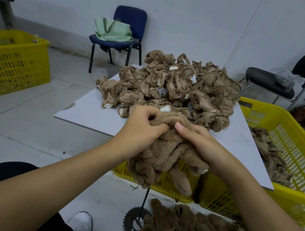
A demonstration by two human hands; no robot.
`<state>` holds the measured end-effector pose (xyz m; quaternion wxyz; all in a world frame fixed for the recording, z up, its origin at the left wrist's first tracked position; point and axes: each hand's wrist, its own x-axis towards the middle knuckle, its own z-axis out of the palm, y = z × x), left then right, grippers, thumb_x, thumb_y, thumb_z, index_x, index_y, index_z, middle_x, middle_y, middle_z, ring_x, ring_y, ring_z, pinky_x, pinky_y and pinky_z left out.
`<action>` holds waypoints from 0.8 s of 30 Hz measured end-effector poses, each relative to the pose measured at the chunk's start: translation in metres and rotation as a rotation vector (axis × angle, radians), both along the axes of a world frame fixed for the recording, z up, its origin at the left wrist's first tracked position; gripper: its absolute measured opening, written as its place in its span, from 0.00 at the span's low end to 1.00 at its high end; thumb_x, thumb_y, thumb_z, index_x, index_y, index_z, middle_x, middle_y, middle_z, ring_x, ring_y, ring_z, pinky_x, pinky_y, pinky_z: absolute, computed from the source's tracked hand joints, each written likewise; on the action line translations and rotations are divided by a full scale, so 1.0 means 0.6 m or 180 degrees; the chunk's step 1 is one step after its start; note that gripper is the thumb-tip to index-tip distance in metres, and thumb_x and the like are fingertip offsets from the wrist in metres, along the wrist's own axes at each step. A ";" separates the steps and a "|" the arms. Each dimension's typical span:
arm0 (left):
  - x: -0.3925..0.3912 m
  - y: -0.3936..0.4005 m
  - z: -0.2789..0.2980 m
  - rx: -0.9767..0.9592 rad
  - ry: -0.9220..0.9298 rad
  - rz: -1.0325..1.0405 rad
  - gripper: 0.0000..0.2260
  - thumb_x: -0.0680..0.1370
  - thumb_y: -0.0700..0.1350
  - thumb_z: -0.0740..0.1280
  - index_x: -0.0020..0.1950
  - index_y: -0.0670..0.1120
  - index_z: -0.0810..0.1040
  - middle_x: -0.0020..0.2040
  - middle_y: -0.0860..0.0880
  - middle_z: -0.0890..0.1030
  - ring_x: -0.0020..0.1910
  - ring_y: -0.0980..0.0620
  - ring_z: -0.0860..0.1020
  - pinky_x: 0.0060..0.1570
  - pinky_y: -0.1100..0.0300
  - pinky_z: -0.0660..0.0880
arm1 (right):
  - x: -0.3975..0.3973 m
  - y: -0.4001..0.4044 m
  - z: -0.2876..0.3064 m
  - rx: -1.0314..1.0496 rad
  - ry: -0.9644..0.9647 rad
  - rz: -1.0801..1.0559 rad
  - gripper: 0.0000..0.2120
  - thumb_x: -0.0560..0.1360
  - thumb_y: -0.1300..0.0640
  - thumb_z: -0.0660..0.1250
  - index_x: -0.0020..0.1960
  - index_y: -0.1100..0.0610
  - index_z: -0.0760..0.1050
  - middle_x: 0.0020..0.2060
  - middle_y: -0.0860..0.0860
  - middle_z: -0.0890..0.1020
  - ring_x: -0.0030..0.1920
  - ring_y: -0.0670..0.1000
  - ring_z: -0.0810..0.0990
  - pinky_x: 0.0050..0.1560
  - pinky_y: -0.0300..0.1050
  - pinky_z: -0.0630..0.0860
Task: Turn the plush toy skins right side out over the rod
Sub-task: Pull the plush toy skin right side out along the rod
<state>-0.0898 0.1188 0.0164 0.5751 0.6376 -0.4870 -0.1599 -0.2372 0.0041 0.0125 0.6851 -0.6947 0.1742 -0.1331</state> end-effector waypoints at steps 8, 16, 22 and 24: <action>0.010 0.005 0.004 -0.0290 0.1181 -0.0296 0.15 0.73 0.29 0.71 0.55 0.44 0.78 0.43 0.42 0.87 0.44 0.44 0.86 0.41 0.53 0.83 | 0.007 0.012 0.005 -0.0067 -0.0195 -0.0208 0.18 0.75 0.41 0.68 0.54 0.54 0.85 0.53 0.55 0.86 0.55 0.53 0.85 0.50 0.38 0.80; 0.014 0.003 0.012 -0.0210 0.2163 -0.0835 0.13 0.70 0.34 0.71 0.52 0.45 0.81 0.46 0.41 0.86 0.44 0.47 0.86 0.40 0.58 0.81 | 0.015 0.019 0.008 0.0247 -0.0417 -0.0274 0.26 0.67 0.33 0.65 0.51 0.51 0.86 0.53 0.56 0.86 0.55 0.54 0.85 0.48 0.40 0.81; 0.015 0.001 0.026 0.0265 0.1356 -0.0635 0.06 0.68 0.39 0.72 0.43 0.46 0.85 0.42 0.44 0.85 0.42 0.50 0.84 0.40 0.60 0.79 | 0.011 0.019 0.007 0.0124 -0.0174 -0.0283 0.26 0.75 0.34 0.57 0.53 0.50 0.85 0.54 0.55 0.86 0.55 0.53 0.85 0.48 0.39 0.81; 0.016 0.003 0.026 0.0307 0.1091 -0.0580 0.02 0.73 0.37 0.72 0.43 0.43 0.83 0.39 0.45 0.85 0.40 0.51 0.84 0.40 0.60 0.79 | 0.009 0.017 0.006 0.0163 -0.0140 -0.0245 0.25 0.77 0.35 0.57 0.54 0.49 0.85 0.55 0.53 0.85 0.57 0.52 0.84 0.49 0.39 0.81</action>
